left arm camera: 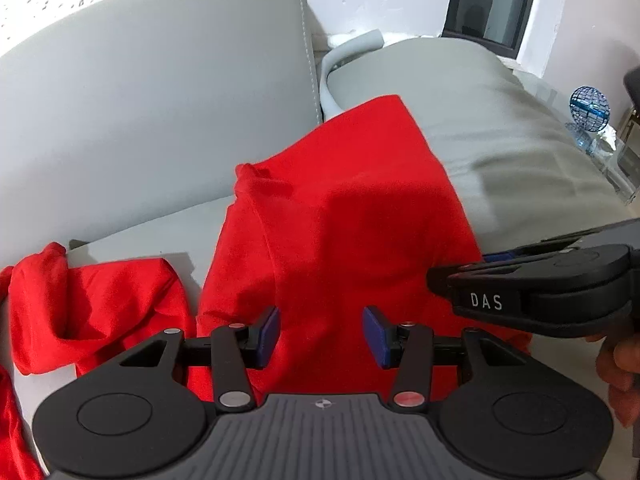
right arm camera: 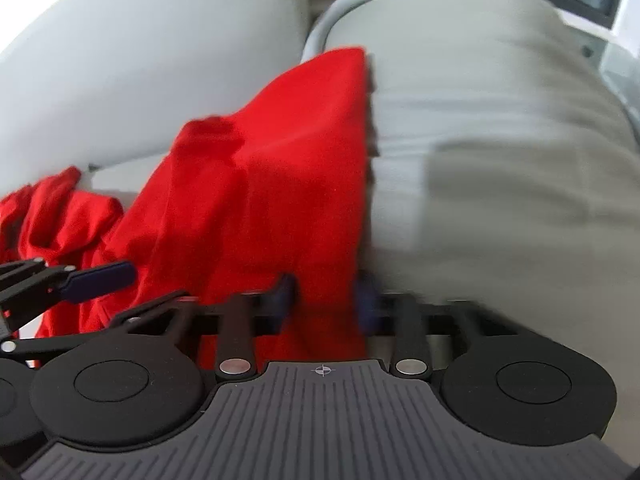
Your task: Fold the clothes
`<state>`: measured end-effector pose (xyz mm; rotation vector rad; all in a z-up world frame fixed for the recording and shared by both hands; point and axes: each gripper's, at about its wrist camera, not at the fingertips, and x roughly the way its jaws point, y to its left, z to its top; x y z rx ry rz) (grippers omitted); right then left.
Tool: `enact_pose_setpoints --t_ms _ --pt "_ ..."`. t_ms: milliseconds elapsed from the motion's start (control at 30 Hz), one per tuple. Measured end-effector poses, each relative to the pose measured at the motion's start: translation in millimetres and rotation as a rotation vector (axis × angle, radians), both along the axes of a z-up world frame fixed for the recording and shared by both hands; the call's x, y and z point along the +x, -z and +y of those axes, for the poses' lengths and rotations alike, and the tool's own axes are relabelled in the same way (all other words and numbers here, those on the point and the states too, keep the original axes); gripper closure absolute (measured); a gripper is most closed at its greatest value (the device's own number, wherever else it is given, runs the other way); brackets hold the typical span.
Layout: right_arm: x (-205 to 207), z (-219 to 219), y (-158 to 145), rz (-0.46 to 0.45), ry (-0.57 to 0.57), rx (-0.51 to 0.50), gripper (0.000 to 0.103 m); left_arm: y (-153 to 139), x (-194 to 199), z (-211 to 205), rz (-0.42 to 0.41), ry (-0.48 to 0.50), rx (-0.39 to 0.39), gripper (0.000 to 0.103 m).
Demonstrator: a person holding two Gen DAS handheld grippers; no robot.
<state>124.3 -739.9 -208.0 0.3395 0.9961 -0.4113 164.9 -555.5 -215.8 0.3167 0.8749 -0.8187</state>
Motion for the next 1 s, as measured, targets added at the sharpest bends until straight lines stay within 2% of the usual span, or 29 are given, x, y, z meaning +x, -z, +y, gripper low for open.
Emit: enact_pose_setpoints --t_ms 100,233,333,433,567,600,633,667,700,767,900,1000 --pt "-8.0 5.0 -16.5 -0.02 0.004 -0.041 0.085 -11.8 -7.5 -5.3 -0.01 0.024 -0.016 0.057" --pt "-30.5 -5.6 -48.6 -0.022 0.075 -0.141 0.086 -38.5 -30.4 -15.4 -0.044 0.073 -0.057 0.057" --pt "-67.2 -25.8 -68.5 -0.031 0.143 -0.121 0.086 -53.0 -49.5 -21.9 -0.036 0.093 -0.087 0.057" --pt "-110.1 -37.0 -85.7 -0.021 0.217 -0.159 0.086 -62.3 -72.5 -29.6 -0.025 0.129 -0.103 0.057" --pt "-173.1 -54.0 -91.3 -0.005 0.318 -0.137 0.085 -67.4 -102.4 -37.8 -0.003 0.166 -0.108 0.057" --pt "-175.7 -54.6 -88.9 -0.003 0.316 -0.132 0.084 -67.8 -114.5 -38.2 0.002 0.181 -0.103 0.057" --pt "-183.9 -57.1 -85.2 -0.008 0.307 -0.114 0.078 -67.0 -119.7 -37.5 0.003 0.187 -0.1 0.057" --pt "-191.4 -57.1 -85.5 -0.026 0.302 -0.116 0.067 -66.7 -124.2 -36.4 0.004 0.191 -0.097 0.057" --pt "-195.9 -52.3 -91.0 -0.041 0.302 -0.156 0.065 -66.6 -130.4 -30.6 0.003 0.195 -0.087 0.056" --pt "-196.5 -40.0 -101.8 -0.074 0.282 -0.197 0.052 -67.5 -140.1 -20.1 -0.003 0.195 -0.071 0.055" --pt "-183.5 -1.0 -114.6 -0.135 0.197 -0.199 0.051 -65.9 -138.0 19.9 0.004 0.128 -0.034 0.051" --pt "-165.5 41.6 -108.3 -0.171 0.127 -0.128 0.051 -63.1 -128.0 61.4 0.019 0.073 -0.003 0.05"
